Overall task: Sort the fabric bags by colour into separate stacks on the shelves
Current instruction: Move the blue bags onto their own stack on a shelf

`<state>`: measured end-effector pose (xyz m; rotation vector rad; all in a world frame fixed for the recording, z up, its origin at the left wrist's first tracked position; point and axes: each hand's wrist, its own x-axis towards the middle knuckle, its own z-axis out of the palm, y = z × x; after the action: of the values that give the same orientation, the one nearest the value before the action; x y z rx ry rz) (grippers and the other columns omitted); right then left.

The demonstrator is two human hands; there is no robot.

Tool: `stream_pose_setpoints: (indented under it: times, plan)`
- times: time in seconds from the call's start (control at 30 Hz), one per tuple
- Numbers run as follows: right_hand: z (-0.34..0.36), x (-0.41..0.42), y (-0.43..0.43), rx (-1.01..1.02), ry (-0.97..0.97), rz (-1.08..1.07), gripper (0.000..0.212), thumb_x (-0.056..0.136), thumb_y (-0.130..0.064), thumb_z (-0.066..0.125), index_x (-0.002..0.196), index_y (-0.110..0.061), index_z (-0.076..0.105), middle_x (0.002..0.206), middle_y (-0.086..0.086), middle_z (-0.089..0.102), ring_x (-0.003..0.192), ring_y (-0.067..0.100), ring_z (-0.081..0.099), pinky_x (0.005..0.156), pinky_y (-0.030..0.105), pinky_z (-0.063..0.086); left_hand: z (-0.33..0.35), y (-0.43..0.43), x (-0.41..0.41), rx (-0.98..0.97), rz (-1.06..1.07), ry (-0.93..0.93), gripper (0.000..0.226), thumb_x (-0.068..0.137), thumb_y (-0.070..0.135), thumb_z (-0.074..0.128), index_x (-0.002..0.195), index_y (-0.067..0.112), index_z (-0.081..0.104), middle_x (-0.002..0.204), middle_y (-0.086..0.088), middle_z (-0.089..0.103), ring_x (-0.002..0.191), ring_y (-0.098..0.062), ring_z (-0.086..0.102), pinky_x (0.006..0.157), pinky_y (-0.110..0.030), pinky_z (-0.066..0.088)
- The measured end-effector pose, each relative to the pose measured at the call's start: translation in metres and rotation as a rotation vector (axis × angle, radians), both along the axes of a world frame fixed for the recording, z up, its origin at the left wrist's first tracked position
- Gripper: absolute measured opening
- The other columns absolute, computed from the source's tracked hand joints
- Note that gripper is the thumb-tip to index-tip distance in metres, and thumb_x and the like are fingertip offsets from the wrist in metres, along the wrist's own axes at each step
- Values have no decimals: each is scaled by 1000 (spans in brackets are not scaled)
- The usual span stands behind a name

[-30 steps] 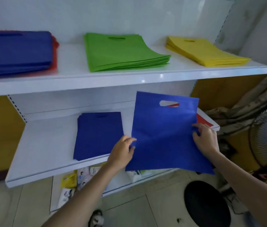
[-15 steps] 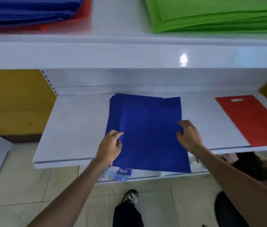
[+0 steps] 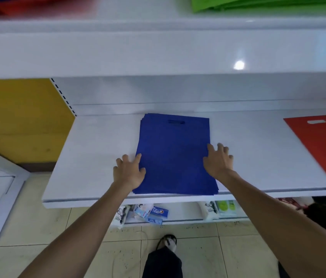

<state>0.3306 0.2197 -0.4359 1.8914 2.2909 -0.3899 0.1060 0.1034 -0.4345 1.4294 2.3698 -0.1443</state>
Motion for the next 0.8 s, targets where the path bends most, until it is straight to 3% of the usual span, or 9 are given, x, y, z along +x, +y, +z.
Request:
stream_pose_setpoints:
  times: [0.17, 0.37, 0.57, 0.67, 0.8]
  plan:
    - [47, 32, -56, 162, 254, 28, 49, 92, -11, 41, 140, -11, 34, 141, 12, 37, 126, 29, 36, 100, 42, 35, 46, -42, 35, 257, -12, -63, 49, 95, 31, 43, 141, 19, 34, 137, -12, 36, 123, -28, 39, 94, -36, 42]
    - [145, 69, -134, 360, 429, 96, 43, 89, -6, 44, 133, -10, 45, 130, 10, 51, 118, 27, 48, 91, 37, 42, 131, -101, 88, 557, -215, -166, 36, 92, 20, 49, 128, 16, 52, 128, -4, 45, 119, -18, 43, 92, -27, 40]
    - [258, 80, -171, 611, 627, 136, 29, 88, -15, 53, 116, -10, 56, 110, 2, 63, 93, 21, 61, 70, 28, 43, 237, -137, 115, 815, -280, -113, 33, 92, 19, 48, 124, 15, 54, 125, -3, 45, 120, -18, 40, 90, -27, 41]
    - [301, 64, -181, 704, 699, 143, 26, 85, -23, 58, 109, -13, 59, 102, -2, 64, 81, 20, 62, 68, 30, 45, 283, -144, 105, 901, -302, -62, 32, 91, 19, 49, 122, 15, 55, 123, -3, 46, 118, -18, 42, 88, -27, 40]
    - [343, 26, -173, 796, 742, 231, 28, 83, -25, 60, 108, -12, 59, 101, -1, 64, 80, 24, 62, 68, 34, 47, 326, -146, 76, 991, -261, -13, 30, 90, 19, 51, 119, 14, 57, 121, -4, 49, 116, -19, 44, 89, -30, 40]
